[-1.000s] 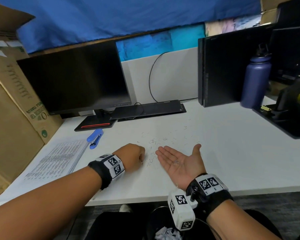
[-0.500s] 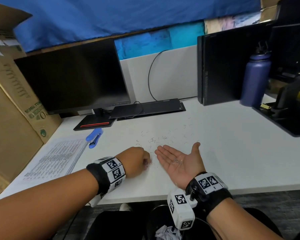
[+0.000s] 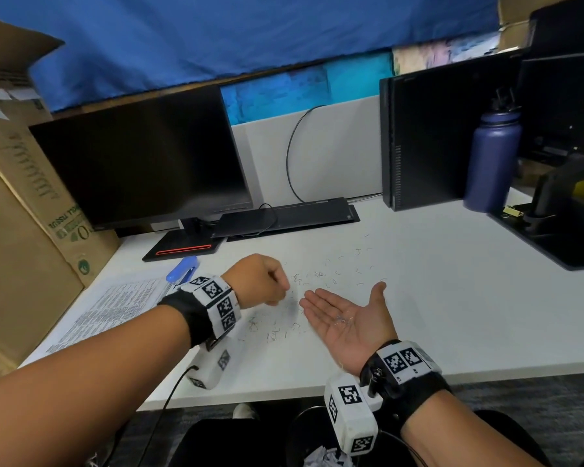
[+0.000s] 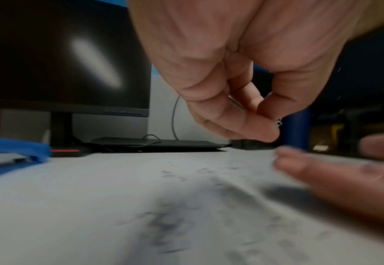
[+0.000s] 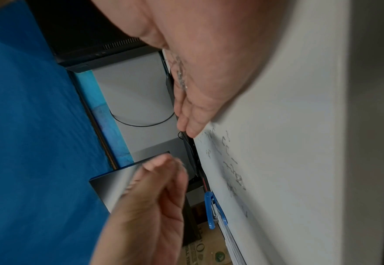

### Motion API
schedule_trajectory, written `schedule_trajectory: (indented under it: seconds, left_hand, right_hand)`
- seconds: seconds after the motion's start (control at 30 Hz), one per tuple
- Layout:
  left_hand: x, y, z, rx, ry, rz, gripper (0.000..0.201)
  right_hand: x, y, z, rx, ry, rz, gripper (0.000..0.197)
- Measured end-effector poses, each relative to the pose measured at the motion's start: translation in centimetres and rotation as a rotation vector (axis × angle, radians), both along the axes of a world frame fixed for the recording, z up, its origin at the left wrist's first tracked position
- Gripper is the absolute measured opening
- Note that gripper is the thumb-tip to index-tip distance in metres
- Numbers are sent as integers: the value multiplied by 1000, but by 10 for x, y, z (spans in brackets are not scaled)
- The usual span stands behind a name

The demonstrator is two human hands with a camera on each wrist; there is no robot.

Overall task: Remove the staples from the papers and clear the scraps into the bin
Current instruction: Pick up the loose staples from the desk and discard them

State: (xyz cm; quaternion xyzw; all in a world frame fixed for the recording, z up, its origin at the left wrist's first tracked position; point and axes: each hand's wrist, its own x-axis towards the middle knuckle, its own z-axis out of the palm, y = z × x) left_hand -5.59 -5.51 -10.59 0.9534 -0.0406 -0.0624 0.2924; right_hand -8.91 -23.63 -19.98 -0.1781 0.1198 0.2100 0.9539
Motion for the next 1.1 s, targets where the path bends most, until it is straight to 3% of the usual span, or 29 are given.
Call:
schedule_trajectory:
  seconds: [0.1,0.23,0.37,0.5,0.6,0.73,0.83,0.9,0.97,1.07,1.1]
  left_hand:
    - [-11,-30,7,-252,83,-89,7]
    - [-20,-63,2,-265,150,-190,12]
    - [-20,-76,0,-146,115,-229,23]
    - [-18,-59,8,-42,-18,-233,12]
    - [-9,-27,13,2,-39,-136,11]
    - [1,36,8,168,51,50,20]
    - [-3,70,-8,303,210,123,18]
    - [-10,74,-19,400,273,97,21]
    - [-16,67,-25,492,234,3,34]
    - [-25,43,-30,529,114,-157,11]
    - [-26,36,-33,539,79,-197,12]
  right_hand:
    - [0,2,1,22,1,-20,105]
    - [-1,2,1,83,1,-40,78]
    - [0,3,1,92,32,-68,59]
    - [-1,4,0,22,14,-21,63]
    - [0,4,0,-13,22,-15,61]
    - [1,3,-2,-22,16,-2,60]
    - [1,3,-2,-32,18,1,61]
    - [1,2,-2,-34,16,2,63]
    - [1,2,-1,-36,12,3,65]
    - [-1,1,0,-34,9,3,69]
    - [-1,1,1,-33,10,0,70]
